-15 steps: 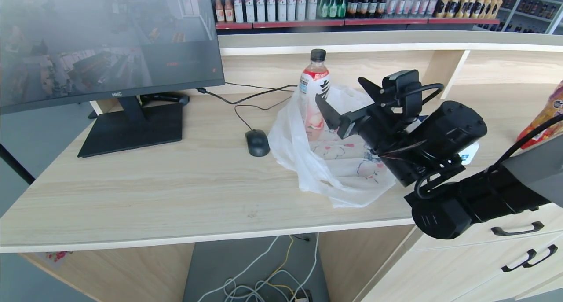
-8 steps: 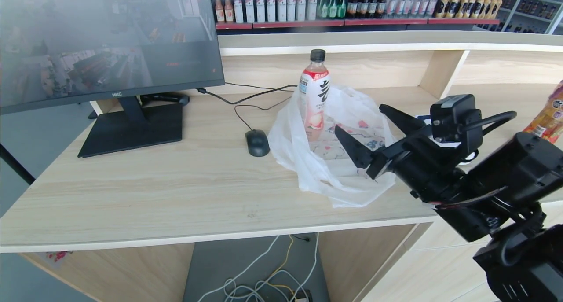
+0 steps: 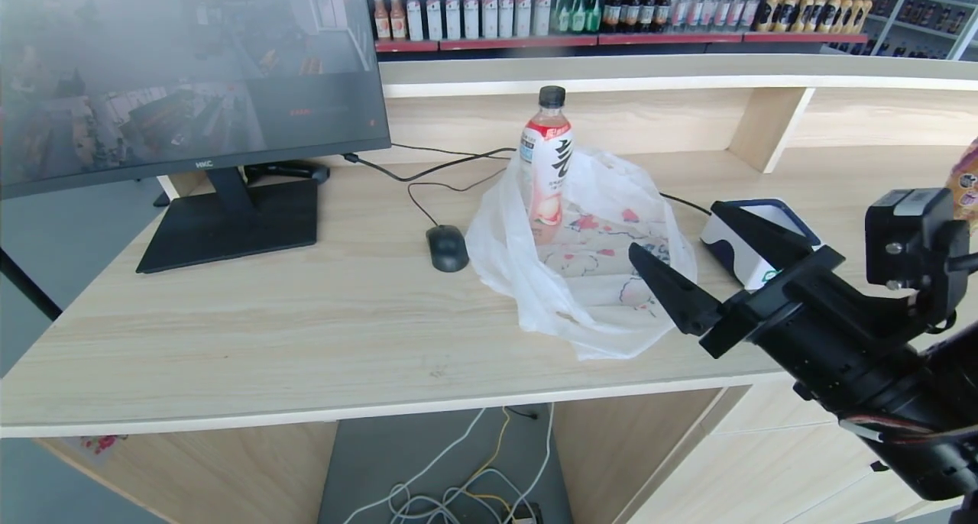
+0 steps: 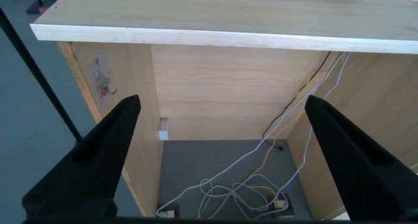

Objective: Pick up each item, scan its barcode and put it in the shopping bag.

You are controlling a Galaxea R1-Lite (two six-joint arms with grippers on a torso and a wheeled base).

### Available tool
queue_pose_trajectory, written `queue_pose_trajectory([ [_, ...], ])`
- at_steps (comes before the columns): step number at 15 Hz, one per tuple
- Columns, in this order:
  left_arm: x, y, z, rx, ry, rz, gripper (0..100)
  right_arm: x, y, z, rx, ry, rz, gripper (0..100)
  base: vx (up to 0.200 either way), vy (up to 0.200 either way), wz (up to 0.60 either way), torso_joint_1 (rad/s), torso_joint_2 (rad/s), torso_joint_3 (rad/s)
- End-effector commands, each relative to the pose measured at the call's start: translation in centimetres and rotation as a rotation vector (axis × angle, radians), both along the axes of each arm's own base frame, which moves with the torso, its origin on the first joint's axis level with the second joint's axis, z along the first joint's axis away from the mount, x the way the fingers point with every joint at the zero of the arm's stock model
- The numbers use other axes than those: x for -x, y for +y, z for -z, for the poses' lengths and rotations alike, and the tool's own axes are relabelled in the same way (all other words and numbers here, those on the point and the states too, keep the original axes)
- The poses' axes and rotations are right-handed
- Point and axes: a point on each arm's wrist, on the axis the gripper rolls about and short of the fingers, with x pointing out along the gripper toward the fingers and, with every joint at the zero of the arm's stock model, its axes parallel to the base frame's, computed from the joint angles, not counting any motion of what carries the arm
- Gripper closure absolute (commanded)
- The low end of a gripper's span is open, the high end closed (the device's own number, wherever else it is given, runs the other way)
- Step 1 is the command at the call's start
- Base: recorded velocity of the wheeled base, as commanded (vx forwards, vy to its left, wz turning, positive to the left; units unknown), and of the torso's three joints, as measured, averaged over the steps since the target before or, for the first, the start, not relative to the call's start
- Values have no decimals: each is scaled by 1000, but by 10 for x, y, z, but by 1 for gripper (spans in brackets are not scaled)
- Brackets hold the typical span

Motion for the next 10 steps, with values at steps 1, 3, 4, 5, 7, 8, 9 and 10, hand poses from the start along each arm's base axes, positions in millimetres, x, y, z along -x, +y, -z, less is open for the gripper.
queue_pose_trajectory([
  [1, 0, 0, 0, -1, -1, 0, 0, 9, 2, -1, -2, -3, -28, 0, -200, 0, 0, 2, 12, -2],
  [3, 0, 0, 0, -1, -1, 0, 0, 22, -7, -2, -7, -9, -31, 0, 0, 0, 0, 0, 0, 0],
  [4, 0, 0, 0, -3, -1, 0, 0, 25, -9, -7, -20, -26, -31, 0, 0, 0, 0, 0, 0, 0],
  [5, 0, 0, 0, 1, -1, 0, 0, 26, -9, -7, -20, -26, -34, 0, 0, 0, 0, 0, 0, 0],
  [7, 0, 0, 0, 4, -1, 0, 0, 30, -8, -9, -26, -37, -53, 0, 0, 0, 0, 0, 0, 0],
  [8, 0, 0, 0, 1, -1, 0, 0, 34, -11, -11, -32, -46, -52, 0, 0, 0, 0, 0, 0, 0],
  [9, 0, 0, 0, 1, -1, 0, 0, 36, -12, -12, -36, -52, -52, 0, 0, 0, 0, 0, 0, 0],
  [10, 0, 0, 0, -1, -1, 0, 0, 46, -20, -13, -44, -61, -51, 0, 0, 0, 0, 0, 0, 0],
])
